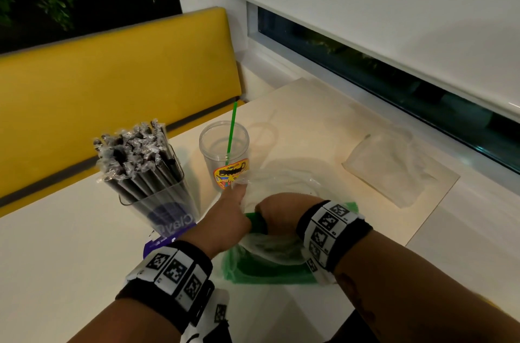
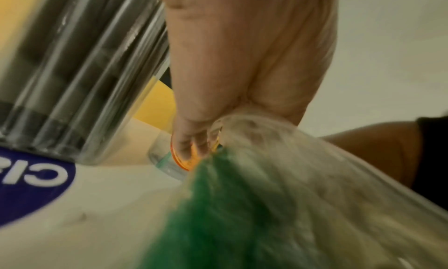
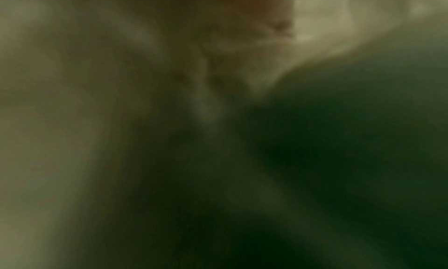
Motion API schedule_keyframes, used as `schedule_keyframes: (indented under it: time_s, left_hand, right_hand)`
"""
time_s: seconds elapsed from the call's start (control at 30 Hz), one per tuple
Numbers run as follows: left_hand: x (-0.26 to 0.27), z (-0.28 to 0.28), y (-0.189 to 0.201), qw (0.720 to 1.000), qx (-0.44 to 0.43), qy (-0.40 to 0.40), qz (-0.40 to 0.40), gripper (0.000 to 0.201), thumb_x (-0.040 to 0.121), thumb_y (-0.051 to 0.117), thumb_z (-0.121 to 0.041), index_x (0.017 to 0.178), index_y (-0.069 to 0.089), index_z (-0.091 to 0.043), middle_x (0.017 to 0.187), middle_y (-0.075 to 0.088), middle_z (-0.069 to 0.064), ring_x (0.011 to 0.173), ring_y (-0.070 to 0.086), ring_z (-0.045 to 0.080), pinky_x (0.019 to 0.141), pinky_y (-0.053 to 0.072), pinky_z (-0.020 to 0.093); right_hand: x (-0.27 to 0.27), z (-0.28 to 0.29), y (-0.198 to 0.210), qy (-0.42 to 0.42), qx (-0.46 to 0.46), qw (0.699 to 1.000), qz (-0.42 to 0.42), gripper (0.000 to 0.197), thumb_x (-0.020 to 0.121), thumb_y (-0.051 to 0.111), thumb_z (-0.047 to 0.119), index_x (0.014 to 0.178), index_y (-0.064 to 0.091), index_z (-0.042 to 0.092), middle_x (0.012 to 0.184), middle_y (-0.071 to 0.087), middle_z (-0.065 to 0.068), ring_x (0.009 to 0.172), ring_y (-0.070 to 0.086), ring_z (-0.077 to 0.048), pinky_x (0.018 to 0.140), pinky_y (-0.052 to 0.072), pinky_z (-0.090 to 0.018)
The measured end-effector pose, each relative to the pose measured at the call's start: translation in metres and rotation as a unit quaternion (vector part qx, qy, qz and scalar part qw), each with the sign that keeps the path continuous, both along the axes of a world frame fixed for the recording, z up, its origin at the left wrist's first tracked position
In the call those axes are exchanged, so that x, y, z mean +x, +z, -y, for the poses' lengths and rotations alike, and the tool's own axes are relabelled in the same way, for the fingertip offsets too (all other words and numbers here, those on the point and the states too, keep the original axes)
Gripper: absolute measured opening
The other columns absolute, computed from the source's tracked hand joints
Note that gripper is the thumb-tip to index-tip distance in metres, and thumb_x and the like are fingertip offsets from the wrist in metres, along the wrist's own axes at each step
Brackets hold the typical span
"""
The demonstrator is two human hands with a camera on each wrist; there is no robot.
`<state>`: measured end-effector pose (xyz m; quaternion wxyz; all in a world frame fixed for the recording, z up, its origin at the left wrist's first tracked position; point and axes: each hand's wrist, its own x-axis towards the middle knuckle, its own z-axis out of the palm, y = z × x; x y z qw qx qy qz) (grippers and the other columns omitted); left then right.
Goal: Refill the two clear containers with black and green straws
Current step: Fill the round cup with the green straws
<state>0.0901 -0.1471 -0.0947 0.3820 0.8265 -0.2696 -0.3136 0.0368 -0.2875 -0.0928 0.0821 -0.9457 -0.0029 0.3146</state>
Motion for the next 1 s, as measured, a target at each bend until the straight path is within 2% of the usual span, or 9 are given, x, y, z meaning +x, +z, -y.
schedule_keyframes:
  time_s: [0.2,0.33,0.4,0.5,0.57,0.63,0.77,0.9,1.0]
  left_hand:
    - [0.016,-0.012,-0.009,0.991,0.018,0.065,-0.118,0.084,0.054,0.05,-0.005,0.135,0.054,-0.025,0.13,0.061,0.011,0.112,0.062,0.029,0.097,0.051,0.048]
    - [0.012,-0.015,-0.013,0.976,-0.017,0.11,-0.187,0.069,0.077,0.041,0.021,0.136,0.052,-0.014,0.125,0.063,0.018,0.112,0.062,0.033,0.092,0.052,0.042]
    - [0.013,-0.018,-0.018,0.975,-0.015,0.108,-0.193,0.062,0.086,0.042,0.019,0.137,0.051,-0.015,0.122,0.064,0.016,0.103,0.064,0.032,0.083,0.056,0.039]
    - [0.013,-0.022,-0.02,0.977,0.014,0.123,-0.171,0.061,0.089,0.053,0.005,0.144,0.043,-0.02,0.129,0.06,0.009,0.105,0.065,0.023,0.092,0.055,0.04]
    - [0.011,-0.022,-0.022,0.974,0.003,0.127,-0.186,0.061,0.092,0.051,0.007,0.147,0.036,-0.017,0.121,0.06,0.01,0.091,0.067,0.012,0.078,0.057,0.026]
    - [0.005,-0.02,-0.019,0.971,0.001,0.138,-0.196,0.064,0.093,0.047,0.01,0.149,0.031,-0.016,0.127,0.059,0.017,0.103,0.067,0.02,0.062,0.054,0.021]
    - [0.003,-0.015,-0.018,0.98,0.045,0.147,-0.124,0.073,0.089,0.053,-0.001,0.152,0.027,-0.026,0.142,0.05,0.012,0.122,0.057,0.03,0.091,0.055,0.037]
    - [-0.002,-0.013,-0.015,0.978,0.043,0.166,-0.119,0.07,0.085,0.052,0.001,0.149,0.032,-0.019,0.107,0.056,0.002,0.099,0.062,0.027,0.077,0.052,0.034]
    - [-0.002,-0.012,-0.014,0.979,0.048,0.157,-0.118,0.071,0.086,0.052,0.003,0.15,0.03,-0.017,0.099,0.05,-0.002,0.087,0.058,0.021,0.075,0.051,0.035]
  right_hand:
    - [-0.008,0.007,0.017,-0.055,0.08,0.991,0.088,0.025,0.093,0.054,0.04,0.103,0.065,0.02,0.104,0.067,-0.003,0.091,0.06,-0.022,0.083,0.046,-0.032]
    - [-0.013,0.014,0.031,-0.085,0.137,0.98,0.116,0.014,0.085,0.063,0.031,0.095,0.063,0.022,0.093,0.066,0.0,0.087,0.061,-0.02,0.073,0.04,-0.027]
    - [-0.016,0.021,0.04,-0.136,0.213,0.959,0.129,0.024,0.077,0.07,0.014,0.099,0.062,0.022,0.088,0.065,0.003,0.08,0.062,-0.014,0.071,0.045,-0.025]
    - [-0.021,0.031,0.06,-0.238,0.371,0.883,0.164,0.041,0.076,0.073,-0.002,0.108,0.063,0.022,0.087,0.07,0.008,0.074,0.065,-0.002,0.07,0.052,-0.018]
    - [-0.021,0.037,0.07,-0.27,0.422,0.844,0.194,0.04,0.078,0.076,0.002,0.11,0.064,0.024,0.094,0.073,0.003,0.085,0.07,-0.007,0.079,0.055,-0.022]
    - [-0.018,0.038,0.081,-0.301,0.45,0.807,0.236,0.039,0.078,0.079,0.008,0.107,0.064,0.029,0.099,0.074,0.0,0.094,0.071,-0.015,0.087,0.055,-0.032]
    - [-0.002,0.034,0.109,-0.358,0.495,0.704,0.362,0.03,0.079,0.078,0.015,0.105,0.063,0.018,0.094,0.068,0.002,0.091,0.068,-0.016,0.081,0.055,-0.032]
    - [0.027,0.029,0.154,-0.366,0.592,0.542,0.471,0.024,0.077,0.073,0.004,0.097,0.06,0.008,0.088,0.062,-0.006,0.089,0.065,-0.025,0.086,0.057,-0.044]
    - [0.053,0.022,0.182,-0.338,0.597,0.476,0.551,0.025,0.074,0.073,-0.001,0.092,0.06,0.012,0.085,0.065,-0.007,0.084,0.066,-0.025,0.081,0.058,-0.039]
